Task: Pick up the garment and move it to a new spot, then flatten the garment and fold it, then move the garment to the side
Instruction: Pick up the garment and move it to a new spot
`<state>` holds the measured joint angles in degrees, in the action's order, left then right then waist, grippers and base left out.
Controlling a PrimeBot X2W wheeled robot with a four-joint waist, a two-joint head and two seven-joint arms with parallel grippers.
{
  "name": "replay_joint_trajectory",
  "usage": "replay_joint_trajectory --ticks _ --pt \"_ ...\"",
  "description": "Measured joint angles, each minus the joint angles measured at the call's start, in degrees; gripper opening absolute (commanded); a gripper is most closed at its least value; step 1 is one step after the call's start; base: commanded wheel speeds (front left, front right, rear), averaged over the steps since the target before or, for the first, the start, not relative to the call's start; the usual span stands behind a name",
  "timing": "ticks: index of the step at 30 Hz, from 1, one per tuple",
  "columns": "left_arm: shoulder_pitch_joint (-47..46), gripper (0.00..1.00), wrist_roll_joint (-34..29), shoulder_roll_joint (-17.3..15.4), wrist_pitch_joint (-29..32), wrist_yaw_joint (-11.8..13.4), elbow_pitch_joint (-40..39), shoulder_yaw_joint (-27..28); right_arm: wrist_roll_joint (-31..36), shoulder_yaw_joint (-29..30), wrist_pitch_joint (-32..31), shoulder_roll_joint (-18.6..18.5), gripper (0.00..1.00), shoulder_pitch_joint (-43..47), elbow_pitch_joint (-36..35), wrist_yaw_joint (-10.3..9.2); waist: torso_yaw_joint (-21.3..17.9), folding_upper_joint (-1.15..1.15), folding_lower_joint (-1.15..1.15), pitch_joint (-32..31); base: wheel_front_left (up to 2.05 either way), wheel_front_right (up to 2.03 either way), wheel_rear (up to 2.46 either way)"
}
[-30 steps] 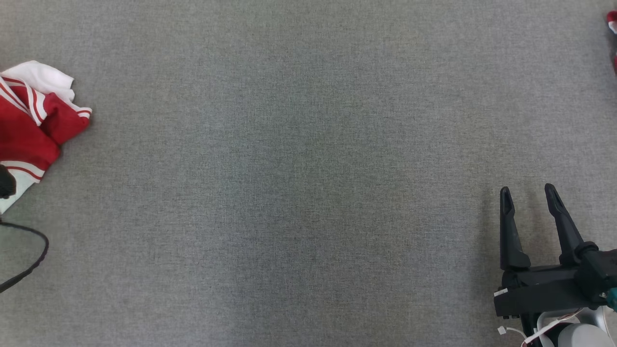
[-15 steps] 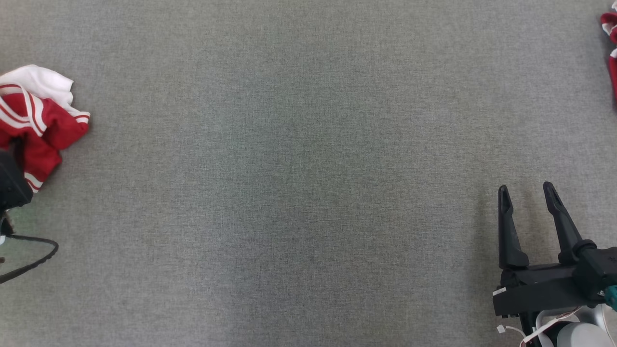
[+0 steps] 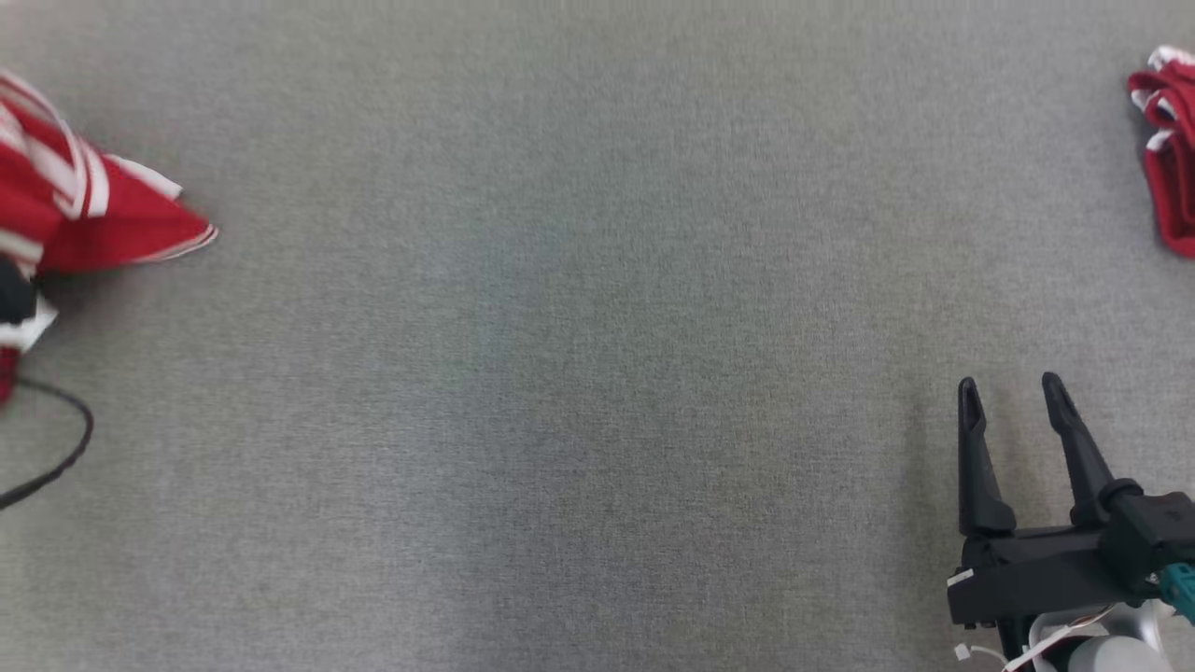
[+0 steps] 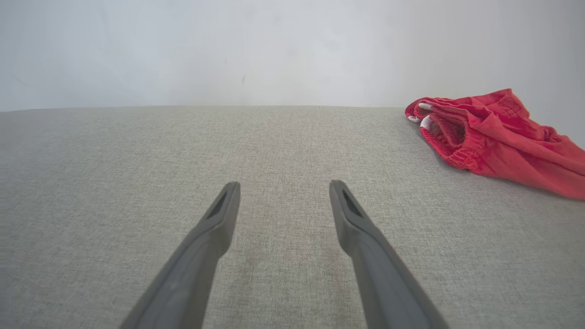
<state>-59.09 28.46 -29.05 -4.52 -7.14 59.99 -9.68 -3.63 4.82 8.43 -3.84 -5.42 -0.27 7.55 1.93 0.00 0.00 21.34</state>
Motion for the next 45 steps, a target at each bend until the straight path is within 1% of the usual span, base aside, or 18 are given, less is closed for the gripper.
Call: replay_joint_trajectory --ticks 4,9,12,15,22,30,33,37,39,40,42,43,44,45 --pt "-2.2 0.0 -0.9 0.4 -4.7 0.0 -3.8 -1.9 -0.7 -0.6 0.7 0.2 1.0 0.2 1.7 0.0 0.5 0.0 0.0 -2.3 0.0 0.0 0.0" --pt "-5.3 0.0 -1.3 2.1 -6.0 -0.4 -11.4 -6.0 -2.0 -1.2 2.0 0.5 1.0 0.4 4.1 0.0 0.6 0.0 0.0 -5.4 0.0 0.0 0.0" --pt "-6.3 0.0 -1.2 3.3 -4.4 -0.4 -16.8 -8.9 -2.5 -1.6 2.8 0.7 1.0 0.9 5.3 0.0 0.0 0.0 0.0 -7.0 0.0 0.0 0.0" --pt "-7.0 0.0 -0.9 4.4 -2.4 -0.4 -22.2 -11.3 -3.3 -2.1 3.6 0.8 1.0 0.9 6.5 0.0 -1.5 -0.01 0.0 -8.0 0.0 0.0 0.0" --pt "-6.0 0.0 0.3 9.0 1.0 -0.2 -32.2 -14.9 -6.1 -3.4 5.3 0.9 1.0 1.1 9.5 0.0 -7.0 0.0 0.0 -9.2 0.0 0.0 0.0" --pt "2.0 0.0 2.1 14.4 2.7 1.8 -38.9 -18.7 -7.5 -4.0 6.2 0.9 1.0 1.9 11.4 0.0 -13.6 0.0 -0.01 -9.9 0.0 0.0 0.0" --pt "7.2 0.0 3.4 16.1 2.5 3.3 -39.9 -19.1 -7.8 -4.1 6.3 0.9 1.0 1.9 11.8 0.0 -15.5 0.0 0.0 -10.0 0.0 0.0 0.0" --pt "15.1 0.0 3.7 16.1 0.7 5.0 -39.5 -20.0 -8.2 -4.2 6.5 0.9 1.0 1.8 12.2 0.0 -17.0 0.0 -0.01 -9.7 0.0 0.0 0.0" --pt "18.9 0.0 4.1 15.9 -0.1 5.5 -38.7 -20.0 -8.4 -4.4 6.5 0.9 1.0 1.6 12.4 0.0 -17.2 -0.01 0.0 -9.3 0.0 0.0 0.0" --pt "22.0 0.0 4.1 15.1 -0.9 6.0 -37.5 -20.5 -8.4 -4.4 6.5 0.9 1.0 1.3 12.5 0.0 -17.2 0.0 0.01 -9.0 0.0 0.0 0.0" --pt "24.8 0.0 4.4 14.7 -1.5 6.1 -36.2 -20.6 -8.4 -4.4 6.5 0.9 1.0 1.0 12.5 0.0 -16.9 -0.01 0.01 -8.9 0.0 0.0 0.0" --pt "25.7 0.07 4.2 14.3 -1.6 6.1 -35.7 -21.3 -8.4 -4.3 6.5 0.9 1.0 0.9 12.5 0.0 -16.7 0.0 0.0 -8.9 0.0 0.0 0.0" --pt "26.4 0.95 3.6 14.1 -2.1 5.9 -35.3 -22.0 -8.4 -4.3 6.6 0.9 1.0 0.9 12.5 0.0 -16.4 0.0 0.0 -8.8 0.0 0.0 0.0" --pt "26.9 1.0 3.5 14.2 -2.6 5.6 -35.1 -22.2 -8.4 -4.2 6.5 0.9 1.0 0.9 12.5 0.0 -16.1 0.0 0.01 -8.8 0.0 0.0 0.0"
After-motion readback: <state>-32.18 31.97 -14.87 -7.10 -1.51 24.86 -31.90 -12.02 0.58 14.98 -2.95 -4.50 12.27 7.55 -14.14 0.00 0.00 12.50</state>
